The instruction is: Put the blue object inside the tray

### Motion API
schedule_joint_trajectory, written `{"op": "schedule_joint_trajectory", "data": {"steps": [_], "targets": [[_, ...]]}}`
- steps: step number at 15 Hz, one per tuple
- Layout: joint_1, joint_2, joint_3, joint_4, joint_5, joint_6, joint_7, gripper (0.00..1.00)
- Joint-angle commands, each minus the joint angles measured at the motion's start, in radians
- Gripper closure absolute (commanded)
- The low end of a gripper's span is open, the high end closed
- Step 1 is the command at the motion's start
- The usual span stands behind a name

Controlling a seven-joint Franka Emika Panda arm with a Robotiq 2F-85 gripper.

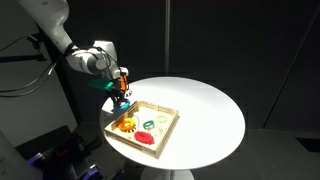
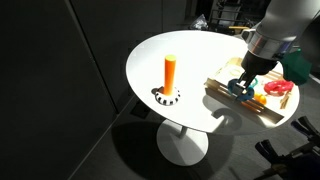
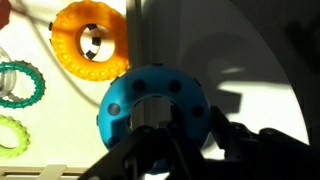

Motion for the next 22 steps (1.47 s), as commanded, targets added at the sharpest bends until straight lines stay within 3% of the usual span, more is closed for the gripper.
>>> {"op": "schedule_joint_trajectory", "data": {"steps": [1,12,13,14,15,20,22], "targets": [[-0.018,-0.056,-0.03,-0.015,-0.058,-0.047,0.062,0.91],[-0.097,-0.006,-0.14,0.04,-0.19,-0.117,0.154,0.9],[-0.101,-0.001,-0.14,0.043,-0.183,-0.122,0.15,0.74],[-0.103,0.003,-0.141,0.047,-0.182,-0.13,0.151,0.42],[-0.104,0.007,-0.14,0.051,-0.179,-0.138,0.152,0.41],[-0.115,-0.006,-0.092,0.054,-0.088,-0.176,0.061,0.04],[-0.122,-0.019,-0.06,0.055,-0.009,-0.189,-0.002,0.0]]}}
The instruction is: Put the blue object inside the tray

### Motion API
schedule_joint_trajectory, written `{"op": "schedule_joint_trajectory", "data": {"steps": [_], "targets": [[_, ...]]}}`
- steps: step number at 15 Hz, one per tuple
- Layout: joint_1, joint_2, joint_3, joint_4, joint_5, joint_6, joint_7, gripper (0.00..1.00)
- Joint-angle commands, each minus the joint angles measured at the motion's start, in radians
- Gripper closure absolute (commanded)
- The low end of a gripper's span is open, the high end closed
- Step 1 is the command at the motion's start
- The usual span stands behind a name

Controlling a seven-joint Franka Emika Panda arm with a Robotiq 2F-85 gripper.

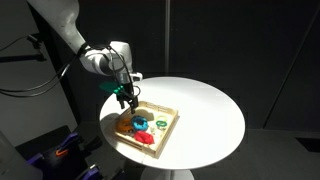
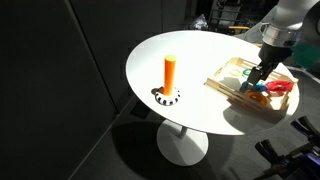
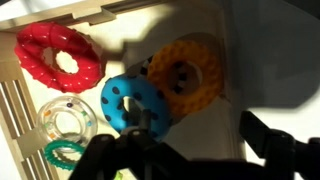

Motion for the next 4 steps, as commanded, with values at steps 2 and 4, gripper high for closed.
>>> {"op": "schedule_joint_trajectory", "data": {"steps": [2,4], "targets": [[-0.027,-0.04,0.076,0.018,0.169,-0.058,-0.158,0.0],[-0.008,-0.011,0.056,0.013,0.122,-0.02,-0.095,0.0]]}}
